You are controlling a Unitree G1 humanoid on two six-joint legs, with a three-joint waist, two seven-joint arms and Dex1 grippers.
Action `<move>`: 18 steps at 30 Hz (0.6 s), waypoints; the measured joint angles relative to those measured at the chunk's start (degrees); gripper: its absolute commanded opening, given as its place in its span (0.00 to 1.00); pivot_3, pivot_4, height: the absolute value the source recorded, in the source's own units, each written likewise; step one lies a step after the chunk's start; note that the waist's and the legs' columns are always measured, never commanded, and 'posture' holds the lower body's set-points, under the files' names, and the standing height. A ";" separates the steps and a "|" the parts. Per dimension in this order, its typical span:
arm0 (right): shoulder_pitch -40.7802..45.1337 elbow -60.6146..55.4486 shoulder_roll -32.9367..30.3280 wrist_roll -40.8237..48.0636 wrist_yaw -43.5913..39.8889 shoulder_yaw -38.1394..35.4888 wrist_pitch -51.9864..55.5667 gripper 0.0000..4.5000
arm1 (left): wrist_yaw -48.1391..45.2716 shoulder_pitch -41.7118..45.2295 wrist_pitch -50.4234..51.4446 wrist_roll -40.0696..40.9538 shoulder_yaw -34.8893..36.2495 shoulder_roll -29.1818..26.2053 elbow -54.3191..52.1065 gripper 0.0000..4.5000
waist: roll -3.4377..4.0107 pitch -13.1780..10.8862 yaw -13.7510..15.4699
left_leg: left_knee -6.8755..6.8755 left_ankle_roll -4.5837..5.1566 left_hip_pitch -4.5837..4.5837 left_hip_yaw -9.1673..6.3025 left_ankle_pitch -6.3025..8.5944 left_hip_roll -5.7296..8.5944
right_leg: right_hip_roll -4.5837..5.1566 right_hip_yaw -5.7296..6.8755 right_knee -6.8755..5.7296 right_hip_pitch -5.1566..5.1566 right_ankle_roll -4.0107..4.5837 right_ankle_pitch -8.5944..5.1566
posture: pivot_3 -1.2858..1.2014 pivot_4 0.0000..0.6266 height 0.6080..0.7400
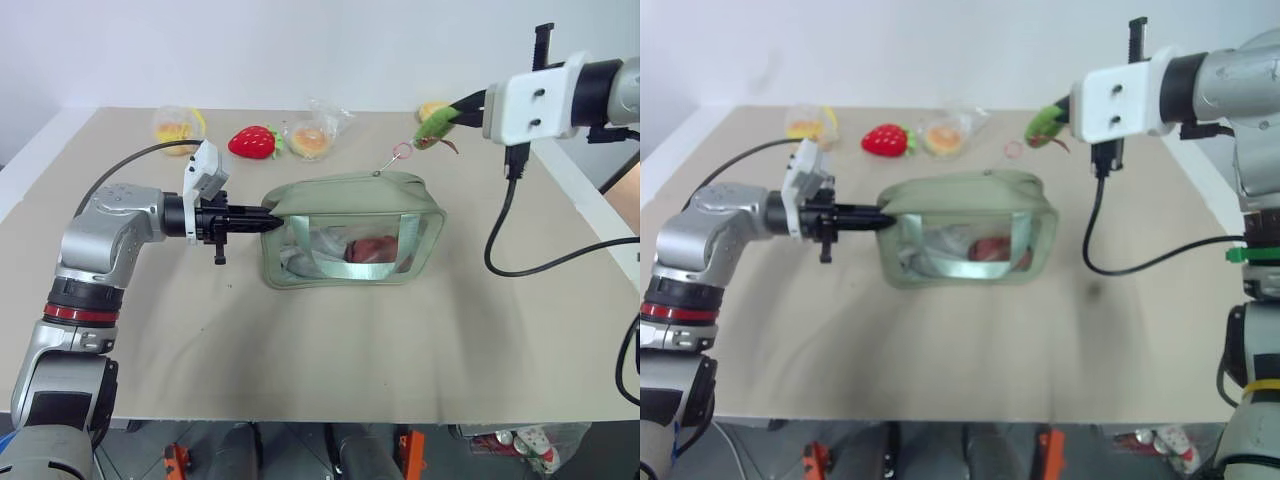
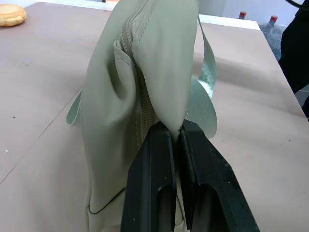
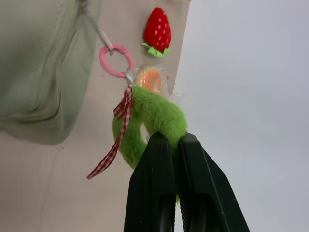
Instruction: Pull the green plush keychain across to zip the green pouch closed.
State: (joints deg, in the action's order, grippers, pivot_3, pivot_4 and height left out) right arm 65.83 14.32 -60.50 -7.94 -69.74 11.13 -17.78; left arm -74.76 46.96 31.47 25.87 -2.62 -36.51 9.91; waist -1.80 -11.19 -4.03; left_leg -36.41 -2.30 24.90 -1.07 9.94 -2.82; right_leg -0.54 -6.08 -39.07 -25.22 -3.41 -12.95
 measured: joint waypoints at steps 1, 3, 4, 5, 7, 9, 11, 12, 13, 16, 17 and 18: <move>-1.89 -0.99 -1.10 -0.34 -0.03 -0.13 -0.51 0.00 | -0.07 -0.10 0.00 0.00 0.01 0.00 0.08 0.00 | 0.00 0.00 0.02 | -0.01 0.00 0.00 0.01 0.00 0.00 | 0.00 0.00 0.00 0.01 -0.01 -0.01 | 0.52 0.24 1.00; -8.19 -3.59 -3.77 -1.41 0.07 -0.38 -1.42 0.00 | -0.27 -0.29 -0.01 0.02 -0.02 -0.02 0.12 0.00 | 0.00 0.00 0.03 | -0.01 0.00 0.01 0.04 0.00 0.01 | 0.01 -0.04 0.02 0.00 -0.02 -0.02 | 0.52 0.24 1.00; -11.54 -4.69 -4.46 -1.93 0.27 -0.47 -1.58 0.00 | -0.27 -0.29 -0.01 0.04 0.00 -0.03 0.06 0.00 | 0.00 0.00 -0.06 | 0.00 0.00 0.00 0.07 0.00 0.01 | 0.00 -0.08 0.01 -0.02 -0.04 -0.01 | 0.52 0.24 1.00; -14.55 -5.66 -4.84 -2.54 0.66 -0.51 -1.95 0.00 | -0.29 -0.34 -0.01 0.04 0.03 -0.08 0.08 0.00 | 0.00 0.00 -0.08 | 0.00 0.00 -0.04 0.06 0.00 0.01 | 0.00 -0.08 0.00 0.00 -0.03 -0.01 | 0.52 0.24 1.00; -20.80 -6.90 -5.06 -4.42 2.95 -0.42 -3.43 0.00 | -0.25 -0.51 -0.01 0.09 0.07 -0.09 0.00 0.00 | 0.01 0.00 -0.10 | 0.01 0.00 -0.11 0.06 0.00 0.00 | -0.02 -0.09 -0.03 0.02 -0.04 0.00 | 0.52 0.24 1.00; -25.36 -6.36 -4.99 -7.73 6.99 0.08 -6.08 0.00 | -0.21 -0.97 0.13 0.52 0.11 -0.08 -0.49 0.00 | 0.07 0.01 -0.12 | 0.00 0.03 -0.16 0.12 -0.02 0.00 | -0.02 -0.14 -0.05 0.03 -0.03 0.02 | 0.52 0.24 1.00; -27.80 -4.43 -4.39 -11.34 12.11 1.19 -9.06 0.00 | -0.16 -1.57 0.33 1.05 0.10 -0.09 -1.33 0.00 | 0.07 0.01 -0.16 | -0.03 0.03 -0.28 0.18 -0.03 0.00 | -0.01 -0.20 -0.04 0.13 0.14 -0.06 | 0.52 0.24 1.00; -27.86 -3.11 -4.07 -12.86 14.44 1.98 -10.32 0.00 | -0.02 -1.63 0.53 1.22 0.09 -0.08 -1.67 0.00 | 0.07 0.01 -0.19 | -0.03 0.06 -0.29 0.23 -0.07 0.00 | 0.00 -0.24 -0.04 0.13 0.13 -0.02 | 0.52 0.24 1.00; -27.76 -1.84 -3.98 -14.20 16.39 2.43 -11.45 0.00 | 0.21 -1.68 0.95 1.30 0.07 -0.08 -2.00 0.00 | 0.07 0.01 -0.23 | -0.03 0.07 -0.30 0.26 -0.14 0.02 | 0.00 -0.27 -0.04 0.14 0.09 0.04 | 0.52 0.24 1.00; -26.45 3.16 -3.98 -18.07 21.48 3.04 -14.32 0.00 | 0.68 -2.29 1.42 1.82 -0.02 -0.09 -2.36 0.00 | 0.06 0.01 -0.29 | -0.05 0.03 -0.35 0.29 -0.27 0.05 | 0.01 -0.34 -0.03 0.20 0.04 0.11 | 0.52 0.24 1.00; -25.89 4.73 -3.97 -19.22 23.19 3.90 -15.46 0.00 | 0.77 -2.44 1.56 2.01 -0.02 -0.10 -2.55 0.00 | 0.05 0.02 -0.31 | -0.05 0.04 -0.39 0.30 -0.29 0.05 | 0.01 -0.35 -0.04 0.23 0.04 0.11 | 0.52 0.24 1.00; -25.32 6.58 -3.95 -20.69 25.05 4.84 -16.61 0.00 | 0.93 -2.46 1.75 2.15 -0.02 -0.11 -2.82 0.00 | 0.05 0.02 -0.32 | -0.05 0.05 -0.43 0.31 -0.30 0.05 | 0.01 -0.36 -0.04 0.26 0.04 0.12 | 0.52 0.24 1.00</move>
State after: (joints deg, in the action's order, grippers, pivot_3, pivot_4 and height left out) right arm 40.51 20.90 -64.45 -28.63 -44.69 15.97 -34.39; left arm -73.83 44.50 33.22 28.02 -2.64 -36.62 7.09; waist -1.75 -11.17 -4.35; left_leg -36.47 -2.25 24.48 -0.76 9.65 -2.77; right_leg -0.53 -6.44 -39.10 -24.95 -3.37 -12.82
